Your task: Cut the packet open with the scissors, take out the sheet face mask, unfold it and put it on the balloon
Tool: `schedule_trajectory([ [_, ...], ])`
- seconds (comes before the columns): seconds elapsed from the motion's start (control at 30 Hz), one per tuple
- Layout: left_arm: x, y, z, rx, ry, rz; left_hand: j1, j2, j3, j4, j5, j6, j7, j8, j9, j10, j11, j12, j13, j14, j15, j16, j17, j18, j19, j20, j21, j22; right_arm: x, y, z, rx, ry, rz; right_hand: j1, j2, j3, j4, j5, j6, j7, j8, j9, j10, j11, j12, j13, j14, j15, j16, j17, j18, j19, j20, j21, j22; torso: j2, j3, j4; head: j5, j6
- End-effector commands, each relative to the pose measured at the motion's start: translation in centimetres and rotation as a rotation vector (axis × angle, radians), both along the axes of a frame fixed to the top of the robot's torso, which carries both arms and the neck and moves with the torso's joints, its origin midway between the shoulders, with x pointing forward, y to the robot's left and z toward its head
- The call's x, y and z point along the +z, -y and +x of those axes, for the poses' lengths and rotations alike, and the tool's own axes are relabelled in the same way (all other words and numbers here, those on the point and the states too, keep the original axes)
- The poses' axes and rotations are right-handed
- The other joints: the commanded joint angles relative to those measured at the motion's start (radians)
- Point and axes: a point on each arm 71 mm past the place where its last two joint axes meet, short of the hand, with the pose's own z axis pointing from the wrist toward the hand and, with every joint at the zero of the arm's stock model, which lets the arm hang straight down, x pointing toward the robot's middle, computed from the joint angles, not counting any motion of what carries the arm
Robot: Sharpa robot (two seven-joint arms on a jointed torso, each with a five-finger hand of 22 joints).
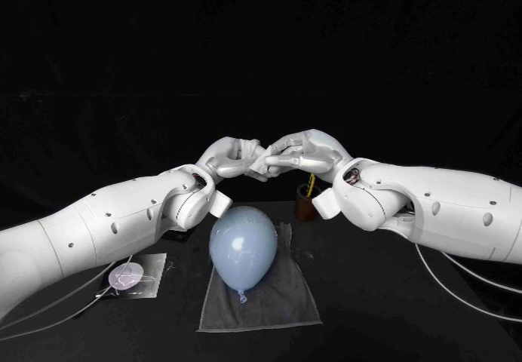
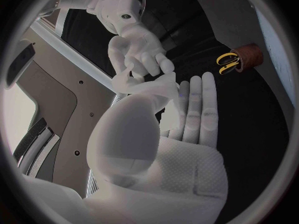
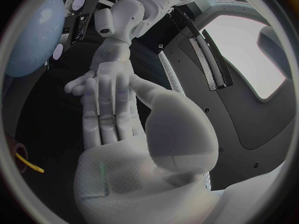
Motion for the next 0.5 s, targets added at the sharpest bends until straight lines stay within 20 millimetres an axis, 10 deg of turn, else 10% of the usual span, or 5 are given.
schedule_trajectory([
  [0.03,0.1,0.8,-0.3,-0.07,0.037,0.036,0.007,0.001,0.003,-0.003,0.003,0.003,0.007,0.002,0.073,0.003,0.0,-0.004,0.0,-0.005,0.0,-0.007,0.002,0.012,-0.004,-0.001,-0.003,-0.001,0.5,-0.3,0.6,-0.007,-0.014,-0.016,-0.006,0.005,0.003,0.006,0.003,-0.012,0.003,0.004,0.007,-0.013,0.004,-0.005,0.003,-0.016,0.003,0.005,0.002,0.007,-0.013,0.0,-0.001,0.0,0.001,0.0008,0.0013,0.002,0.006],
  [0.3,-0.3,1.3,-0.5,-0.12,0.017,0.073,0.008,0.001,0.003,-0.004,0.003,0.003,0.007,0.002,0.074,0.002,0.0,-0.004,-0.001,-0.006,0.0,-0.008,0.002,0.012,-0.005,-0.001,-0.003,-0.001,1.7,-0.8,1.5,0.015,-0.037,-0.031,-0.035,0.008,-0.015,0.037,0.002,-0.059,0.032,-0.02,0.002,-0.093,0.034,-0.051,-0.005,-0.036,0.019,0.016,0.014,0.007,-0.029,0.012,-0.008,-0.002,0.001,0.0008,-0.0002,0.005,0.009],
  [0.5,-0.7,1.4,-0.6,-0.189,-0.052,0.06,0.008,0.002,0.003,-0.004,0.003,0.002,0.007,0.002,0.074,0.002,0.0,-0.004,-0.001,-0.005,0.0,-0.008,0.002,0.012,-0.003,-0.001,-0.002,-0.001,2.0,-0.8,1.7,0.042,-0.064,-0.053,-0.089,-0.008,-0.055,0.098,0.002,-0.145,0.074,-0.115,-0.04,-0.106,0.056,-0.062,-0.002,-0.025,0.022,0.062,0.041,0.009,-0.01,0.012,0.001,0.0,0.001,0.0008,-0.0015,0.003,0.011],
])
